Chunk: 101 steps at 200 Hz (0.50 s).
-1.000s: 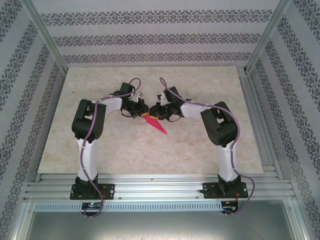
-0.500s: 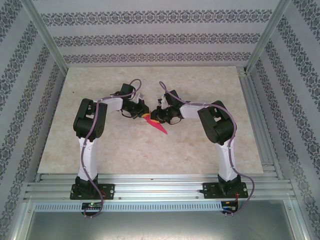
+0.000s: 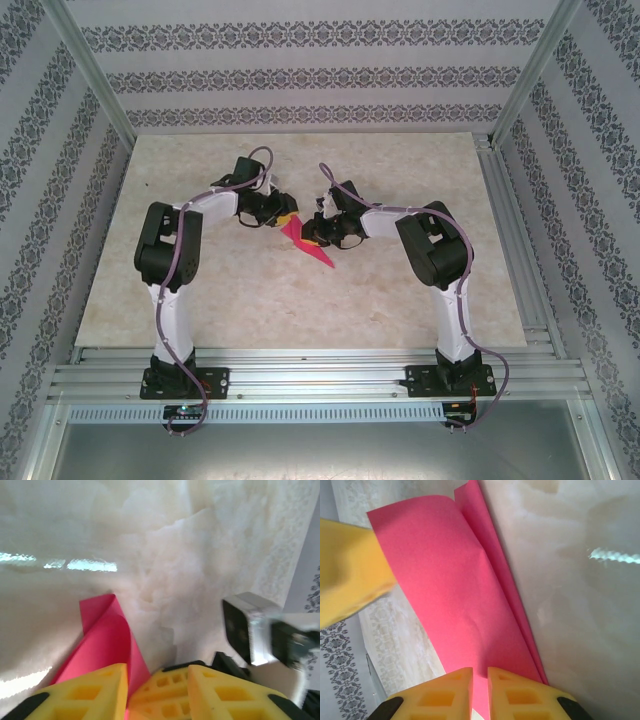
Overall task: Fold a paper plane with a square sheet of paper (pick it up from the middle)
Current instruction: Fold the wing for the fifth time at the center of the table.
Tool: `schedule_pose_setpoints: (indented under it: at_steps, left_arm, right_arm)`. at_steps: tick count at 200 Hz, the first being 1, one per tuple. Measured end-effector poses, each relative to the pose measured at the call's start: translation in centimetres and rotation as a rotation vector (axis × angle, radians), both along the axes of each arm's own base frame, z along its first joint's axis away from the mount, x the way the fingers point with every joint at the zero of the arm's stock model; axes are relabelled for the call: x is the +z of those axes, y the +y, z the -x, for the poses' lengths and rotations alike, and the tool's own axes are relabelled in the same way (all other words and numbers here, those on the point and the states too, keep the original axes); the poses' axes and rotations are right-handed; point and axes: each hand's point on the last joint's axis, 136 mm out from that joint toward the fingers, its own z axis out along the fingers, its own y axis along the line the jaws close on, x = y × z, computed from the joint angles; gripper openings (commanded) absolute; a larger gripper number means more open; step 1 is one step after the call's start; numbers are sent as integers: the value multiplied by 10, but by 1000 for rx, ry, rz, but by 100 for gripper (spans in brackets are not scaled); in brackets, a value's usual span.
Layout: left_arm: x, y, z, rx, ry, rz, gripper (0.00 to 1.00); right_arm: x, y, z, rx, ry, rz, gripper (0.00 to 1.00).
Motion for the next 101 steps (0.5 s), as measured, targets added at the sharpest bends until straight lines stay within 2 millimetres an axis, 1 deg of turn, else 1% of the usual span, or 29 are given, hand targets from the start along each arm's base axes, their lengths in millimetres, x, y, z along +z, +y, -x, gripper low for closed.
schedule_pose_setpoints:
  at_steps: [11,28,51,66,88,101]
  left_arm:
    - [12,1,1,21,-10,8,26]
    - [28,1,2,44,-33,26,20]
    - [36,-1,6,58,-26,42,13]
    - [34,-2,6,71,-19,52,13]
    - [23,-1,9,95,24,56,11]
    - [16,-3,6,107,35,63,11]
  right_arm:
    - [0,0,0,0,-3,-2,15]
    - [0,0,0,-2,-6,-6,15]
    - [0,0,0,-7,-6,-9,15]
    - [0,0,0,-8,-5,-8,15]
    - [0,0,0,-8,-5,-8,15]
    - [0,0,0,-10,-3,-9,15]
